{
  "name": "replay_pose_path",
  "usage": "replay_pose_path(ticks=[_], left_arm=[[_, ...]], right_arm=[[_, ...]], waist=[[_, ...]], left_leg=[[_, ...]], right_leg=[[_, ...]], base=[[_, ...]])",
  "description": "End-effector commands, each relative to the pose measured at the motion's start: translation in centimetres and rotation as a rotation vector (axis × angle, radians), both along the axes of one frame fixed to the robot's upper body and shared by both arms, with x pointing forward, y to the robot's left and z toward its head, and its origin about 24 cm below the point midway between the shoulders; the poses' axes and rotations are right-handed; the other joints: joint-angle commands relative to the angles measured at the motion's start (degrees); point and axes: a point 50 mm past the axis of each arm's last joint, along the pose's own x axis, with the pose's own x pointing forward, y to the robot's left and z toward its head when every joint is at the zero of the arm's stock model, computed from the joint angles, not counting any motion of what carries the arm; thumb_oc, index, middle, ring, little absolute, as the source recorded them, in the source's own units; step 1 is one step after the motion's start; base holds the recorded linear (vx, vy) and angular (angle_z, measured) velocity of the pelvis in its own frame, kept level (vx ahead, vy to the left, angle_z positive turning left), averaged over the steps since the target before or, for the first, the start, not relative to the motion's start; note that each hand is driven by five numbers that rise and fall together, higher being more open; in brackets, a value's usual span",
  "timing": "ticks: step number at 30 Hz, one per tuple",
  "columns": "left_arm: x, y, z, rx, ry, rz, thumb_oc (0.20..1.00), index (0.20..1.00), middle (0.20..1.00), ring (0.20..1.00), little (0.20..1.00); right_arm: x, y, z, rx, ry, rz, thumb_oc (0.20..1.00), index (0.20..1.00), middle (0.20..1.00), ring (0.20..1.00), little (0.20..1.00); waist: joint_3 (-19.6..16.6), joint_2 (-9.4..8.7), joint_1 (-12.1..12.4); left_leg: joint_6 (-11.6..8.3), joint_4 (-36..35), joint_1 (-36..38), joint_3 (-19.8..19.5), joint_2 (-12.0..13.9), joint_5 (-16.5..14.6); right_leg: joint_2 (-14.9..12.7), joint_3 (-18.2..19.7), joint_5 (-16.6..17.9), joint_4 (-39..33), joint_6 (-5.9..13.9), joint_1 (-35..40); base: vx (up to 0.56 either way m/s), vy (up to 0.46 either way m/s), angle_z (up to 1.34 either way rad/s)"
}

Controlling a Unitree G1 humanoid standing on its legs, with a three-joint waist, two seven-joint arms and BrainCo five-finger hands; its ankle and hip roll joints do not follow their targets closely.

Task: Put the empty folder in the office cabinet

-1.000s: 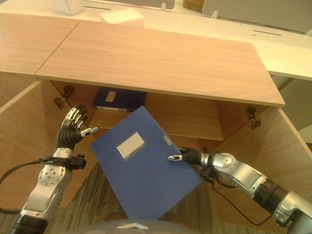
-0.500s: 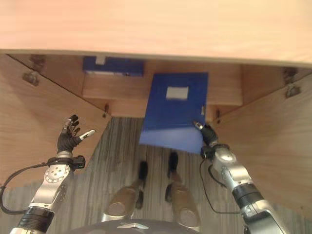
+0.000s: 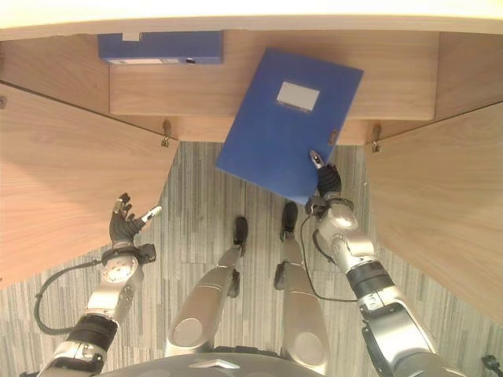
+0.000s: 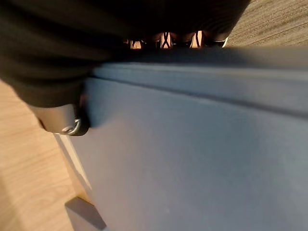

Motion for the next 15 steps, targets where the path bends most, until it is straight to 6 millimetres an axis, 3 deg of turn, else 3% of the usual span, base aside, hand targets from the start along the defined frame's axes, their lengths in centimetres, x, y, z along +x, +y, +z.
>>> replay_pose_path(ticks=[1,3,4,6,7,9,15], left_arm=[[-0.9,0.8,-0.4,0.047,0.012,0.025,1.000,1.000,1.000,1.000,1.000],[-1.1,0.7,-1.1,0.039,0.046,0.026,1.000,1.000,1.000,1.000,1.000],[-2.0,0.6,-3.2,0.047,0.152,0.027,1.000,1.000,1.000,1.000,1.000],[-1.9,0.6,-3.2,0.047,0.151,0.026,1.000,1.000,1.000,1.000,1.000],[-2.8,0.6,-4.7,0.064,0.238,0.027,1.000,1.000,1.000,1.000,1.000],[-3.6,0.7,-5.9,0.077,0.305,0.029,1.000,1.000,1.000,1.000,1.000],[-5.3,1.1,-7.5,0.121,0.410,0.019,1.000,1.000,1.000,1.000,1.000]], right_arm=[[0.9,-0.6,4.4,0.162,-0.200,-0.074,0.200,0.200,0.200,0.200,0.200],[1.3,-0.7,5.3,0.187,-0.227,-0.088,0.200,0.200,0.200,0.200,0.200],[2.0,-0.9,7.0,0.255,-0.265,-0.115,0.200,0.200,0.200,0.200,0.200],[2.0,-0.9,7.0,0.255,-0.266,-0.115,0.200,0.200,0.200,0.200,0.200],[2.2,-0.6,7.7,0.311,-0.283,-0.116,0.200,0.200,0.200,0.200,0.200],[2.3,-0.3,8.1,0.356,-0.297,-0.112,0.200,0.200,0.200,0.200,0.200],[3.0,-0.6,10.9,0.448,-0.368,-0.158,0.200,0.200,0.200,0.200,0.200]], waist=[[-2.9,1.17,0.6],[-2.7,1.41,0.6],[-2.3,1.73,0.7],[-2.3,1.74,0.7],[-2.2,1.95,0.5],[-2.3,2.05,0.3],[-2.2,2.68,0.6]], left_leg=[[-4.54,-4.2,-4.1,-2.2,1.9,1.7],[-4.69,-4.2,-4.7,-2.0,1.9,1.8],[-4.95,-4.2,-6.0,-1.9,1.9,2.1],[-4.95,-4.2,-6.0,-1.9,1.9,2.1],[-5.10,-4.2,-6.4,-1.9,1.9,2.2],[-5.19,-4.2,-6.6,-2.0,1.9,2.0],[-5.41,-4.2,-6.6,-2.2,1.8,1.8]], right_leg=[[-2.3,0.8,-6.7,-0.1,6.92,3.2],[-2.3,0.8,-6.7,-0.1,6.93,2.7],[-2.3,0.4,-6.5,-0.1,6.90,1.5],[-2.3,0.4,-6.5,-0.1,6.89,1.5],[-2.4,0.2,-6.4,-0.1,6.85,1.0],[-2.3,0.2,-6.5,-0.1,6.81,0.9],[-2.5,-0.3,-6.7,-0.1,6.75,1.1]], base=[[0.00,0.000,0.00],[0.00,0.000,0.00],[0.00,0.000,0.00],[0.00,0.000,0.00],[0.00,0.000,0.00],[0.03,-0.007,0.01],[0.02,-0.003,0.00]])
